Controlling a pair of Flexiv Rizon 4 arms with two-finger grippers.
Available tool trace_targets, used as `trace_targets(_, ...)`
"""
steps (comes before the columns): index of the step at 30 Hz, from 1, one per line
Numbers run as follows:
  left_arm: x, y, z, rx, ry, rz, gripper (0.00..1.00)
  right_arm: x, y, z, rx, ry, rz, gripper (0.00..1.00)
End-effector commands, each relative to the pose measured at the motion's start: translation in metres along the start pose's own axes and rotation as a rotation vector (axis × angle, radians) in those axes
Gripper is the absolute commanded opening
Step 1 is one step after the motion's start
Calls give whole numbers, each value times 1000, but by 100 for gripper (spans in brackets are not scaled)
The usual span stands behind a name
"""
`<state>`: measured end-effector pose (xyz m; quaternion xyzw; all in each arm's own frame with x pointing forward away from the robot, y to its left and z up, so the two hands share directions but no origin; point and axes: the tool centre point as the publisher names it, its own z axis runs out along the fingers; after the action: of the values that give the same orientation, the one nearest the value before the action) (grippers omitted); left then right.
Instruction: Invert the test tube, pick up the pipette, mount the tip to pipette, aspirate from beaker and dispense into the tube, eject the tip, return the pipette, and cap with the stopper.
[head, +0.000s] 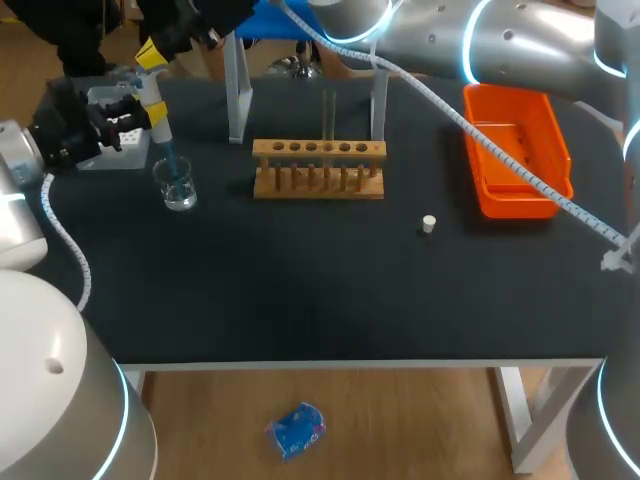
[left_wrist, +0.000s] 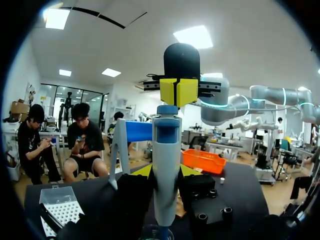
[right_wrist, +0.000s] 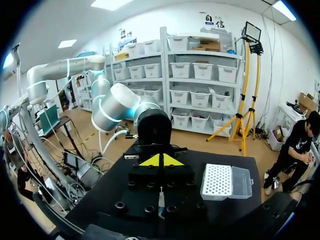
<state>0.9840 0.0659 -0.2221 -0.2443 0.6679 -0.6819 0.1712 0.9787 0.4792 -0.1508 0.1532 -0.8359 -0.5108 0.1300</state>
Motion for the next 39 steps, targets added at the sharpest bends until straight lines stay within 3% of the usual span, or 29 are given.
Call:
trace_targets(1, 0, -4, 0, 2, -2, 0, 0, 2, -5, 1, -1, -3, 0, 0)
trace_targets(39, 0, -4, 0, 2, -2, 0, 0, -5, 13, -1, -18, -36, -52, 0)
